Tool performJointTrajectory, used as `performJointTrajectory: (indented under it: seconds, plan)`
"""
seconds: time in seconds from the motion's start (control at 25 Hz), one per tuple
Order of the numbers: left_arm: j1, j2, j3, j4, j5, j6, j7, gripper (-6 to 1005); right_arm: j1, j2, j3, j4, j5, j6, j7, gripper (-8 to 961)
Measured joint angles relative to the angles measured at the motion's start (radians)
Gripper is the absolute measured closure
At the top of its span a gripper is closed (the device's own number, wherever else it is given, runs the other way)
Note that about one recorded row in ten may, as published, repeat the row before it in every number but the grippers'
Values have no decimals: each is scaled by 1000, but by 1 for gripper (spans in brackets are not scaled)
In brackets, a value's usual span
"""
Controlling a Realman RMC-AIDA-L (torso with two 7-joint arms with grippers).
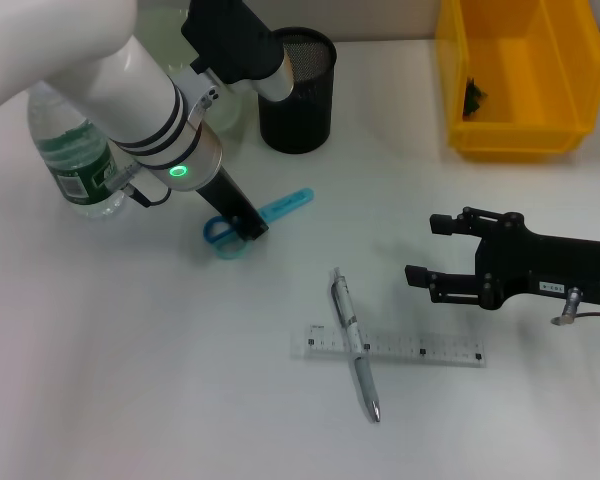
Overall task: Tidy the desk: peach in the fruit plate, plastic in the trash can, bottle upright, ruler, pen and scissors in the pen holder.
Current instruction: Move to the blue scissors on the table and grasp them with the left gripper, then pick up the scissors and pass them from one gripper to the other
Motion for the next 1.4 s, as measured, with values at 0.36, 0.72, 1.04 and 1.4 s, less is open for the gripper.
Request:
performJointTrajectory:
  seconds: [0.36, 0.72, 1.04, 1.4]
  plan:
    - [1, 0, -14, 36, 1, 47, -13, 730, 0, -2, 0, -4, 0, -2, 0, 157]
    - [35, 3, -63, 118, -39, 96, -27, 730, -8, -2, 4, -9, 2, -4, 3, 157]
    - [122, 9, -156, 207, -159, 146, 17, 731, -21, -2, 52, -8, -2, -51, -5, 157]
    - [320, 11, -282, 234, -580, 214, 232, 731, -28, 3, 52, 1, 2, -68, -31, 157]
